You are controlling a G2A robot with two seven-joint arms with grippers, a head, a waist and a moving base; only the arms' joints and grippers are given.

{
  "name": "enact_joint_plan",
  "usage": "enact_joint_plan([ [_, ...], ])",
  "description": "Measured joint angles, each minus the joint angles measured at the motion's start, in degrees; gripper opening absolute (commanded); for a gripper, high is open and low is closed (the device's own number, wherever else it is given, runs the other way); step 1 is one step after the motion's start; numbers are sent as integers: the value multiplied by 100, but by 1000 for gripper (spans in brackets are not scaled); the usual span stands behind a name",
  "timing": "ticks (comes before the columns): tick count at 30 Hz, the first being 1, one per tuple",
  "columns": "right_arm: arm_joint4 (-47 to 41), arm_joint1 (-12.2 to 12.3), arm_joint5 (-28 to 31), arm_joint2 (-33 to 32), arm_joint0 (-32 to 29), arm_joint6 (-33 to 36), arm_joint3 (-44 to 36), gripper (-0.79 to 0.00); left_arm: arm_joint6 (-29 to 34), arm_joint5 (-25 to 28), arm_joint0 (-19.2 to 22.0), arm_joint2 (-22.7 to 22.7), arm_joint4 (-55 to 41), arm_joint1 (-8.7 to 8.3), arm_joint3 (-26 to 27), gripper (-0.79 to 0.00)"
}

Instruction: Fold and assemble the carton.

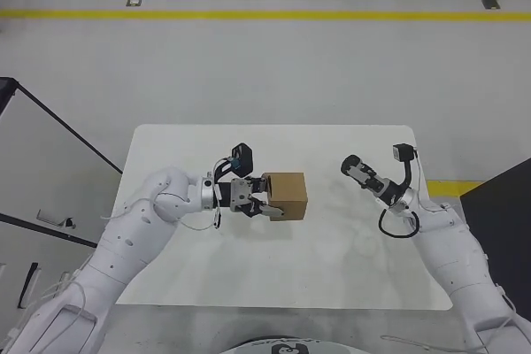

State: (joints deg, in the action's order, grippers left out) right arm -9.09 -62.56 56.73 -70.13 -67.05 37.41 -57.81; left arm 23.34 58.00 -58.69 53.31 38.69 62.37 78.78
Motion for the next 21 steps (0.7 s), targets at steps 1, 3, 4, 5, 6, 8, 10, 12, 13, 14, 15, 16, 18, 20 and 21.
enact_joint_plan([
  [1, 0, 0, 0, 0, 0, 0, 0, 0, -131, 0, 24, -52, 223, 8, -57, -785],
  [3, 0, 0, 0, 0, 0, 0, 0, 0, -537, 0, 101, -204, 743, 20, -186, -785],
  [4, 0, 0, 0, 0, 0, 0, 0, 0, -735, 0, 142, -291, 976, 23, -231, -785],
  [5, 0, 0, 0, 0, 0, 0, 0, 0, -1032, 0, 201, -417, 1282, 26, -306, -785],
  [6, 0, 0, 0, 0, 0, 0, 0, 0, -1261, 0, 254, -515, 1511, 25, -390, -785],
  [8, 0, 0, 0, 0, 0, 0, 0, 0, -1842, 0, 392, -758, 2016, 23, -649, -785],
  [10, 0, 0, 0, 0, 0, 0, 0, 0, -2292, 0, 479, -948, 2328, 26, -881, -785],
  [12, 0, 0, 0, 0, 0, 0, 0, 0, -2413, 0, 490, -973, 2375, 27, -910, -785],
  [13, 0, 0, 0, 0, 0, 0, 0, 0, -2375, 0, 486, -967, 2361, 27, -900, -785],
  [14, 0, 0, 0, 0, 0, 0, 0, 0, -2344, 0, 484, -960, 2350, 27, -892, -785],
  [15, 0, 0, 0, 0, 0, 0, 0, 0, -2336, 0, 483, -959, 2348, 27, -890, -785],
  [16, 0, 0, 0, 0, 0, 0, 0, 0, -2335, 0, 483, -959, 2347, 27, -890, -785],
  [18, 0, 0, 0, 0, 0, 0, 0, 0, -2337, -2, 481, -959, 2348, 27, -893, -785],
  [20, 0, 0, 0, 0, 0, 0, 0, 0, -2329, -61, 422, -976, 2293, 36, -976, -785],
  [21, 0, 0, 0, 0, 0, 0, 0, 0, -2362, -43, 416, -988, 2263, 43, -1035, -785],
])
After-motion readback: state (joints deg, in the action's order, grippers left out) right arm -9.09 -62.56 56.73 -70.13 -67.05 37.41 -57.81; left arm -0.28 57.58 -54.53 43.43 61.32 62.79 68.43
